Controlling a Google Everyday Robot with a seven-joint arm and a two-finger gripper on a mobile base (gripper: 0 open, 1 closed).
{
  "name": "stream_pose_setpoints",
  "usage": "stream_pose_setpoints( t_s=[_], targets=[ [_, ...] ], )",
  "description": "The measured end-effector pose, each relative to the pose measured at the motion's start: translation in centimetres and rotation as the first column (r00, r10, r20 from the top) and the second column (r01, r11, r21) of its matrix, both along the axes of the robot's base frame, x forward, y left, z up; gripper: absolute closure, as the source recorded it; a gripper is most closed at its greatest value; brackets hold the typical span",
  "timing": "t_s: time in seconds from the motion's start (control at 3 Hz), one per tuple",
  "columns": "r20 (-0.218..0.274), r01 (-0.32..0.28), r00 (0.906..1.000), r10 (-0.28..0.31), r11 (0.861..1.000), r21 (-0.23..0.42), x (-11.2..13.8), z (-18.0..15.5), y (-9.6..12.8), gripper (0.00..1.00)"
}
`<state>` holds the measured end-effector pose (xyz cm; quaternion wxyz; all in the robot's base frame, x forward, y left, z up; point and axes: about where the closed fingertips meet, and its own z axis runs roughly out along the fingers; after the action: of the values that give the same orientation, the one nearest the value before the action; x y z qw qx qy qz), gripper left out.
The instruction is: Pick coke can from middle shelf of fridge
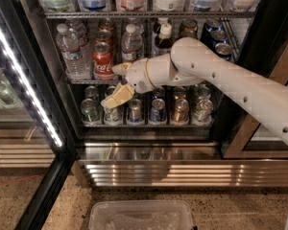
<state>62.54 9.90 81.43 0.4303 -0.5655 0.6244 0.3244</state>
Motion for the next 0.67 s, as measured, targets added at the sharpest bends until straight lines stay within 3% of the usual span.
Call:
stream_pose_setpoints(
  t_s=[0.67],
  targets=[
    [0.024, 0.018, 0.9996, -0.017, 1.000, -0.013, 0.72, 0.66, 0.13, 0.14]
  ],
)
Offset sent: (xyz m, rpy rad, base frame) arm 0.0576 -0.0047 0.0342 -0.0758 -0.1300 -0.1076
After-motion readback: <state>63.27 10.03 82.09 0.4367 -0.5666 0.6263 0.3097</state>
